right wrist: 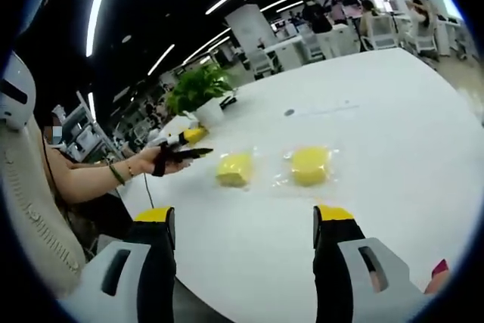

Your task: Compare the silicone blocks by pressing each to a similar depth, holding the contact briefly, and releasing to observe deformation and rebound differences across the visible hardness samples.

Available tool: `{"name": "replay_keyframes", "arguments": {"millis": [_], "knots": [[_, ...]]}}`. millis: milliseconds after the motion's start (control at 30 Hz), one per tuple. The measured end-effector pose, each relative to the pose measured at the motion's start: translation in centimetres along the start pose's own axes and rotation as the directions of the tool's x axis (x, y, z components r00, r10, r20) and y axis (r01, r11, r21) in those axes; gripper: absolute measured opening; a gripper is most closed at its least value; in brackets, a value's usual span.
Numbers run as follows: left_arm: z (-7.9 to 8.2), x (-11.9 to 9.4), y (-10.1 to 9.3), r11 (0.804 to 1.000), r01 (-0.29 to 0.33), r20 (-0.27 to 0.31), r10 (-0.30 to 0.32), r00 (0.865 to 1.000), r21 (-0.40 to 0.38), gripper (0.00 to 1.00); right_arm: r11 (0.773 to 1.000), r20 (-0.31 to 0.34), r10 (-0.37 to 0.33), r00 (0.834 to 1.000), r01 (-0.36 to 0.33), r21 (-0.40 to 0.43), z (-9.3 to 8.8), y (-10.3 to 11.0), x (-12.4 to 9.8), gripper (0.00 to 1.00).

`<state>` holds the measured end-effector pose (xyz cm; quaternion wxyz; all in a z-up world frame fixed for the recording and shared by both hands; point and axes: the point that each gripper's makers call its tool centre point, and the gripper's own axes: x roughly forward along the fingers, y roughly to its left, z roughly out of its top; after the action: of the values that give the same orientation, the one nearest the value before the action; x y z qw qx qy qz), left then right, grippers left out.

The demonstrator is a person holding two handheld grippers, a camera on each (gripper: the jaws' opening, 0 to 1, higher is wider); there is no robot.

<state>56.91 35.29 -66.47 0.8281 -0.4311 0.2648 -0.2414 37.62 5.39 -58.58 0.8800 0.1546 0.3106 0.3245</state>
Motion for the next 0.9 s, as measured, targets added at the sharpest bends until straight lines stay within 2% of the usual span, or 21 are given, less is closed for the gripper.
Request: {"name": "replay_keyframes", "arguments": {"millis": [233, 267, 300, 400, 567, 633, 800, 900], "knots": [[-0.4, 1.6, 2.5, 0.999, -0.043, -0.012, 0.043, 0.999, -0.016, 0.66, 1.000, -0.021, -0.005, 1.000, 0.005, 0.008, -0.4, -0.5, 0.4, 0.69], [-0.6, 1.8, 2.5, 0.999, -0.040, -0.016, 0.040, 0.999, -0.011, 0.65, 1.000, -0.023, -0.006, 1.000, 0.006, 0.012, -0.5, -0.6, 0.4, 0.69], [-1.2, 1.9, 2.6, 0.999, -0.023, -0.055, 0.021, 0.998, -0.033, 0.60, 1.000, -0.025, -0.007, 1.000, 0.008, 0.015, -0.6, -0.6, 0.4, 0.69], [-1.6, 2.4, 3.2, 0.999, -0.023, -0.054, 0.021, 0.998, -0.044, 0.51, 1.000, -0.031, -0.009, 0.999, 0.010, 0.019, -0.8, -0.7, 0.6, 0.69], [-2.6, 2.8, 4.2, 0.994, -0.019, -0.057, 0.013, 0.998, -0.110, 0.47, 1.000, -0.037, -0.015, 0.999, 0.016, 0.024, -0.9, -0.8, 0.6, 0.69], [-3.0, 2.9, 4.7, 0.994, -0.025, -0.057, 0.019, 0.998, -0.107, 0.41, 0.999, -0.041, -0.020, 0.999, 0.021, 0.025, -0.9, -1.1, 0.6, 0.69], [-3.9, 3.3, 6.0, 0.978, -0.019, -0.019, 0.016, 1.000, -0.208, 0.21, 0.999, -0.052, -0.032, 0.998, 0.033, 0.031, -1.3, -1.5, 0.3, 0.69], [-4.4, 3.4, 6.0, 0.974, -0.007, -0.016, 0.003, 1.000, -0.227, 0.13, 0.998, -0.061, -0.041, 0.997, 0.043, 0.039, -1.8, -1.7, 0.0, 0.69]]}}
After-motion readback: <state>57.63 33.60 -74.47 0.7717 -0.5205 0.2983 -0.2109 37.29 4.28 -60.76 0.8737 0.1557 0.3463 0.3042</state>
